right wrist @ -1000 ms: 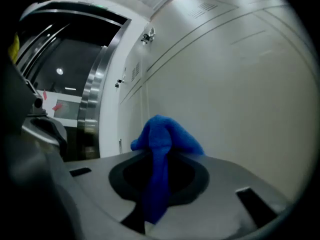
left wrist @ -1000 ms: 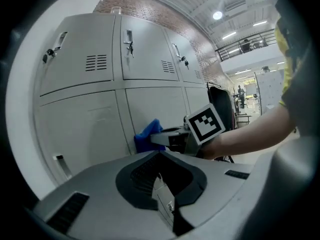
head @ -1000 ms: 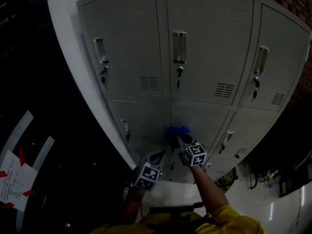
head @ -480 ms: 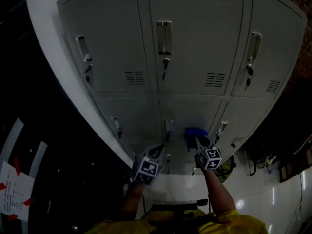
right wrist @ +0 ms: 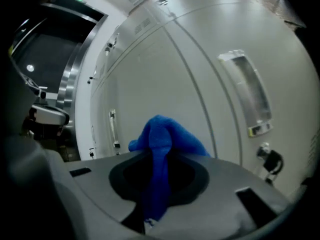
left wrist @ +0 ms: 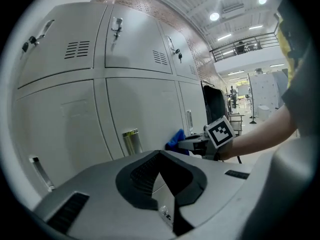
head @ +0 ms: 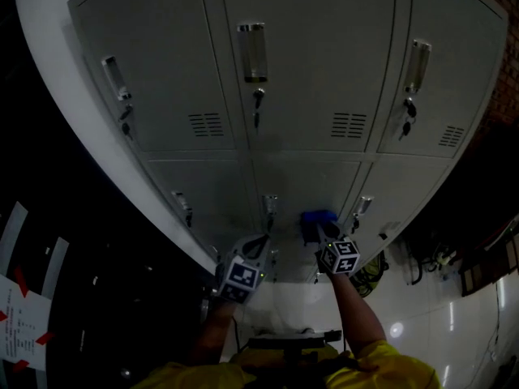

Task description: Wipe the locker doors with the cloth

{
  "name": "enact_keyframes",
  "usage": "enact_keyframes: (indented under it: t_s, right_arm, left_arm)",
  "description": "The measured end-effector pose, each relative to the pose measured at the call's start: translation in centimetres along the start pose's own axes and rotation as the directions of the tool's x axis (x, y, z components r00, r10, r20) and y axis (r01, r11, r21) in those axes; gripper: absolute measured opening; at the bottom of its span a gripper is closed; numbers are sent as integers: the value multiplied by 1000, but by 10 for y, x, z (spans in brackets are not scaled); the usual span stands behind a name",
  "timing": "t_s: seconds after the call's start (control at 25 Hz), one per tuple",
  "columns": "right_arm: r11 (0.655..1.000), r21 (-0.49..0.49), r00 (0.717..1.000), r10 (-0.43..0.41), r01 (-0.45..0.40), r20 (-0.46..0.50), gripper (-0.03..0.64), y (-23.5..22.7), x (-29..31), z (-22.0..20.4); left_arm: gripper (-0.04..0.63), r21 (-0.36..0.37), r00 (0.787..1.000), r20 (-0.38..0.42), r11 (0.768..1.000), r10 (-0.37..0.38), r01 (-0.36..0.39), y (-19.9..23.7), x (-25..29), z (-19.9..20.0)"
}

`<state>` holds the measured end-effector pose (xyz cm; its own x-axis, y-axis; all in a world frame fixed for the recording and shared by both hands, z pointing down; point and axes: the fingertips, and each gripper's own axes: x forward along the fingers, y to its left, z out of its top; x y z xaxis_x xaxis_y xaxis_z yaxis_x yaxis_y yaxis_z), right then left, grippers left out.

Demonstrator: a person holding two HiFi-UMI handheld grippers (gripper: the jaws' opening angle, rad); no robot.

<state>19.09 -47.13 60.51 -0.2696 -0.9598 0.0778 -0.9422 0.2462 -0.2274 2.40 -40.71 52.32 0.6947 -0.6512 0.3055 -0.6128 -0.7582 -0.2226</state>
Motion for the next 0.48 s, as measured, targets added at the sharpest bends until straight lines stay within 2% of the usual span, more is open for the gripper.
enact_keyframes:
  t_s: [0.16,0.24,0.36,0.48]
  right_arm:
    - [990,-24,990,138,-138,-28,66,68,41,-12]
    - [984,-26,984,173,-174,-28,66,99,57,-11]
    - [986,-21,986,165,-165,-21,66,112,61,-9]
    - [995,-16,995,98,-98,-20,66,79,43,-10]
  left_arm:
    - [2,-29,997,-29,997,68,-69,19,-19,-16]
    - [2,-42,996,-37,995,87,-89,25,-27,-21]
    - [2,-61,994,-34,992,105,-106,30,-33,-24]
    - [2,-61,994,-25,992,107,-108,33,-31,-22]
